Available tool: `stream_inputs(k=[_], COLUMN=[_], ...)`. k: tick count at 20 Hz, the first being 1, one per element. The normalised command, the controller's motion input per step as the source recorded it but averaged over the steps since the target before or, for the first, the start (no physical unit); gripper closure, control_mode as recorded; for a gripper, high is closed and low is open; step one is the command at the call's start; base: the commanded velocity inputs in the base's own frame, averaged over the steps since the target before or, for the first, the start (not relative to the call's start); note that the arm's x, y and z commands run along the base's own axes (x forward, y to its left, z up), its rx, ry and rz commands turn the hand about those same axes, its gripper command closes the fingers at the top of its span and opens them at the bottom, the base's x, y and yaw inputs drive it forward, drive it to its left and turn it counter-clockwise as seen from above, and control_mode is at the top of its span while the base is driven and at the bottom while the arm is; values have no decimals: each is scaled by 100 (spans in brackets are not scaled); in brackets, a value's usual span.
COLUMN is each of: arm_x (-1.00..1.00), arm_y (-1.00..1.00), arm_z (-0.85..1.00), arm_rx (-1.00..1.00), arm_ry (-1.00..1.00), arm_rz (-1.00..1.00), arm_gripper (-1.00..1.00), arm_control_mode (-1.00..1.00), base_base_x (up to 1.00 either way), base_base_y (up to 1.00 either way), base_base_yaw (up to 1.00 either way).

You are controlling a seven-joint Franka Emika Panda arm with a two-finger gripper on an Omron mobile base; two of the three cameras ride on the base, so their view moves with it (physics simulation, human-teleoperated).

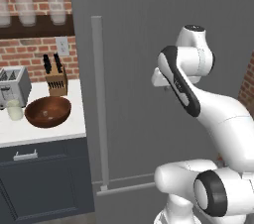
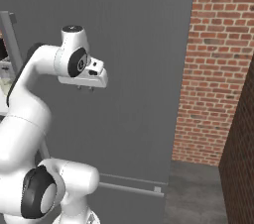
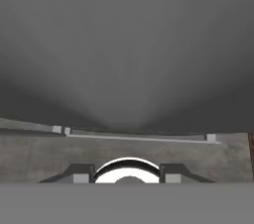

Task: Grab a lemon wedge from the fridge and one ice cube from the ice bowl, and put them in the glass of lemonade.

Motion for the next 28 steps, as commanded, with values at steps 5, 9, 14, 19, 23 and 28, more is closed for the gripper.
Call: stream_inputs(k=[5,9,14,19,23,28], arm_x=[-50,-29,-32,-29,-21,-12], arm_y=[0,16,32,7,0,0], arm_z=[1,0,0,-2,-1,0], arm_rx=[0,0,0,1,1,0], arm_ry=[-32,-34,-35,-27,-7,0], arm_rz=[0,0,-1,0,0,0], arm_gripper=[-100,-100,-100,-100,-100,-100], arm_control_mode=[-100,-100,-100,-100,-100,100], base_base_x=[0,0,0,0,0,-11], base_base_y=[0,0,0,0,0,10], base_base_yaw=[0,0,0,0,0,0])
